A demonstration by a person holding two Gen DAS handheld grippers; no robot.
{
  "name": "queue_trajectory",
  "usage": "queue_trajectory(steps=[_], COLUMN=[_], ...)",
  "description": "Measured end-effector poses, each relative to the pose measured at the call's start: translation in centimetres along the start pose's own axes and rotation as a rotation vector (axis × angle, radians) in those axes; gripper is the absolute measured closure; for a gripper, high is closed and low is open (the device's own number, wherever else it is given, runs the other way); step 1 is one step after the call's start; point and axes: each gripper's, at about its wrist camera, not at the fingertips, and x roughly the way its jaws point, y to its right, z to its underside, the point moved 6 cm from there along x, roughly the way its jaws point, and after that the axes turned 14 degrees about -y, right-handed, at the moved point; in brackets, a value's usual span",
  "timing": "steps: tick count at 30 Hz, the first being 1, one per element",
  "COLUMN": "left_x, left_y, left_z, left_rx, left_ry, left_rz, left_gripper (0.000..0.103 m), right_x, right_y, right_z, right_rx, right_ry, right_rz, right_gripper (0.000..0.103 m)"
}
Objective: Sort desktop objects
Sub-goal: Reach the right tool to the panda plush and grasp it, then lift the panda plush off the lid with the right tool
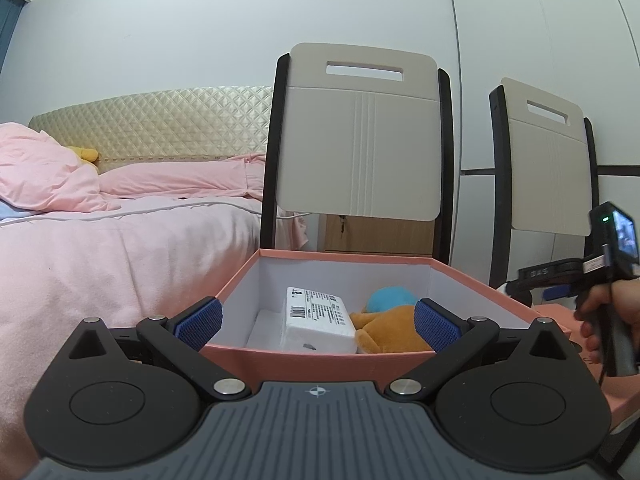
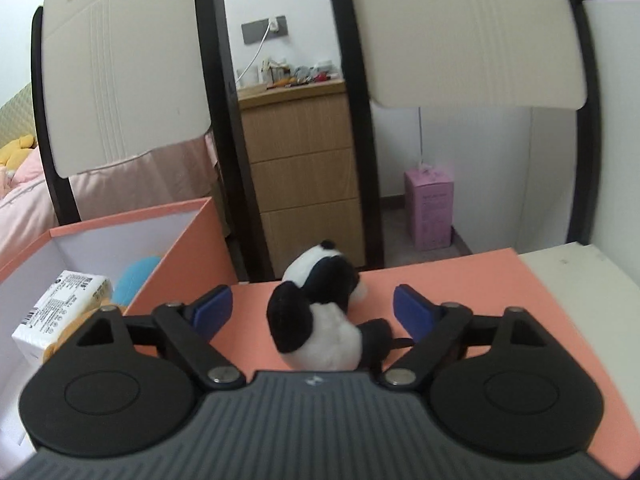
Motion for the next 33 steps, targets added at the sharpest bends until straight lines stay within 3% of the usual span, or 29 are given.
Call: queue_trajectory(steps=[7, 10, 13, 26, 33], left_x=[-0.1, -0.1, -0.1, -0.2, -0.3], left_y=[-0.1, -0.2, -0.1, 0.3, 0.4], left_z=[0.0, 0.0, 0.0, 0.1, 0.1], left_rx=[-0.002, -0.006, -0.005, 0.012, 0.013], left_ry=[-0.001, -0.002, -0.001, 0.001, 0.001], left_rz=[0.014, 0.014, 0.013, 0.008, 0.009], left_gripper=[0.000, 0.000, 0.000, 0.000, 0.000], right_x=[2.1, 2.2, 1.7, -3.8, -7.9], right_y=[-1.2, -0.5, 0.1, 0.5, -2.8], right_z=[0.8, 0.9, 0.8, 0.1, -1.5], right_rx=[-0.056, -0.053, -0.035, 0.017, -0.047], right_ry=[-0.051, -0.050, -0.044, 0.066, 0.144], right_rz=[0.027, 0.047, 0.032, -0.029, -0.193], right_gripper=[0.041, 0.060, 0.066, 0.070, 0.070])
